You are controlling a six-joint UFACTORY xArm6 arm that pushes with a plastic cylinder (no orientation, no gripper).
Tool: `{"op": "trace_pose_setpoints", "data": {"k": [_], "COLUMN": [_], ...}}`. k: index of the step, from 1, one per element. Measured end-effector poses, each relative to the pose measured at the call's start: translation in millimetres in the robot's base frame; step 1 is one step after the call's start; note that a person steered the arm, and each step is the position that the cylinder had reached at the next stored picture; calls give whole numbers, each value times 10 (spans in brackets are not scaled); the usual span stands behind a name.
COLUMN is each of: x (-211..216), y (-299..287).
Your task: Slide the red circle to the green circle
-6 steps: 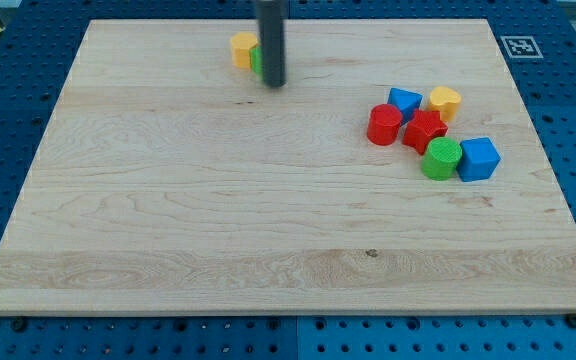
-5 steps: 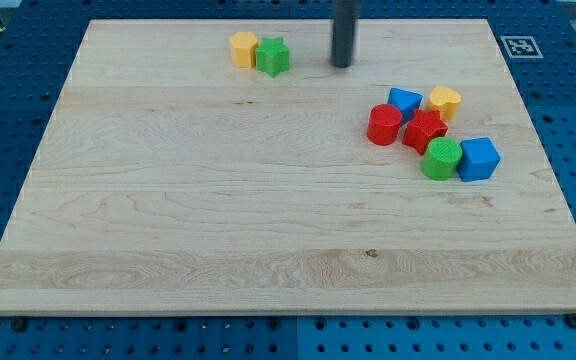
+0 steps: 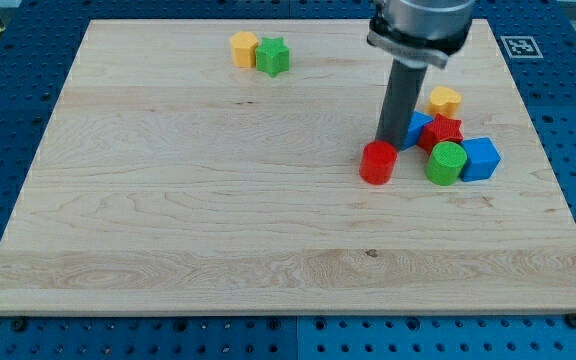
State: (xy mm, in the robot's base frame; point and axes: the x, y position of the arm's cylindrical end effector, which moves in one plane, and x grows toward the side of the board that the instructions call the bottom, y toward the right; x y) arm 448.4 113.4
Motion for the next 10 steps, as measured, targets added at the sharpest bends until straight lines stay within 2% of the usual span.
{"op": "trace_pose_setpoints", "data": {"k": [1,3,4,5,6,7,8,9,10], "x": [218,243,494,370,153,308,818,898,562], "y": [-78,-1093,-1173,-211,381,6,-436,44,822]}}
